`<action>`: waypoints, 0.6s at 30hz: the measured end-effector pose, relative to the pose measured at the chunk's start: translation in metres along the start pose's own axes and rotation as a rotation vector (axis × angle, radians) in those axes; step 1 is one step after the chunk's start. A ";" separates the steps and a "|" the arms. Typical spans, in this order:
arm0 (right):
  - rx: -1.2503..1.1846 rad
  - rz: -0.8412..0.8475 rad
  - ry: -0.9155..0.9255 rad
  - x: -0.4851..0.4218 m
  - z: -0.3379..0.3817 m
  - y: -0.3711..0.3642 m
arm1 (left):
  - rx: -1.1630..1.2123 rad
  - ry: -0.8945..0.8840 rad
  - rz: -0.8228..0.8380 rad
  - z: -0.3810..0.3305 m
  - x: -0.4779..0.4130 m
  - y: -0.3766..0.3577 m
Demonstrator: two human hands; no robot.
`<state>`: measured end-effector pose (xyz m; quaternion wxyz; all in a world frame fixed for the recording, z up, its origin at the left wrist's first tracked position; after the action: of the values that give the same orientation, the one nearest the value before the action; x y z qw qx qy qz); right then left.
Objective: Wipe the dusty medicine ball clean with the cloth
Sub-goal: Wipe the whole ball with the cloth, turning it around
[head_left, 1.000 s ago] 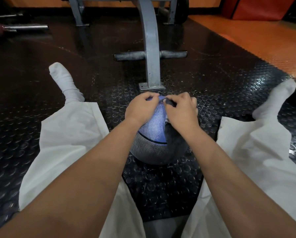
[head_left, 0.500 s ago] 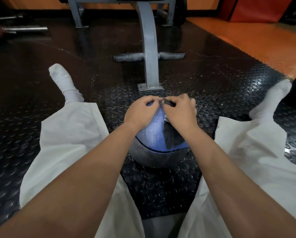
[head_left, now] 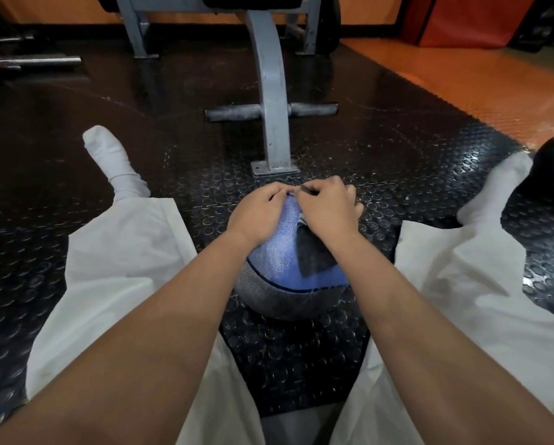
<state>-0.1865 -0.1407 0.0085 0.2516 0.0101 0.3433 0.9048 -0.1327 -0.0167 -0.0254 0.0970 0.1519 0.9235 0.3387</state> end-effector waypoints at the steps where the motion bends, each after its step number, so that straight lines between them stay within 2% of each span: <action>1: 0.025 0.019 0.026 0.007 0.000 -0.005 | 0.006 0.006 -0.008 0.002 0.000 0.002; 6: 0.089 -0.025 0.353 0.085 0.003 -0.014 | -0.008 0.043 -0.007 0.016 -0.002 0.009; 8: 0.142 -0.036 0.394 0.095 0.001 -0.017 | 0.035 0.036 0.010 0.016 0.003 0.007; 11: 0.196 -0.045 0.345 0.074 0.009 -0.015 | 0.067 0.018 -0.005 0.013 0.009 0.007; 16: 0.133 0.132 0.084 0.004 0.005 -0.024 | -0.030 0.035 -0.073 0.007 0.010 0.010; 18: 0.108 0.118 0.101 0.001 0.004 -0.023 | -0.077 0.039 -0.071 0.003 0.009 0.009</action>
<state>-0.1761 -0.1232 -0.0024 0.1794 -0.0016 0.4027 0.8976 -0.1382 -0.0050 -0.0227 0.0968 0.1084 0.9163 0.3732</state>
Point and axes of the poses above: each hand's wrist, its own x-axis away from the middle knuckle, its own y-axis out of the back of the hand, z = x × y, the point moved 10 cm from there along -x, towards the middle knuckle, and after that the axes turned 11 degrees about -x, right-handed, at the moved point
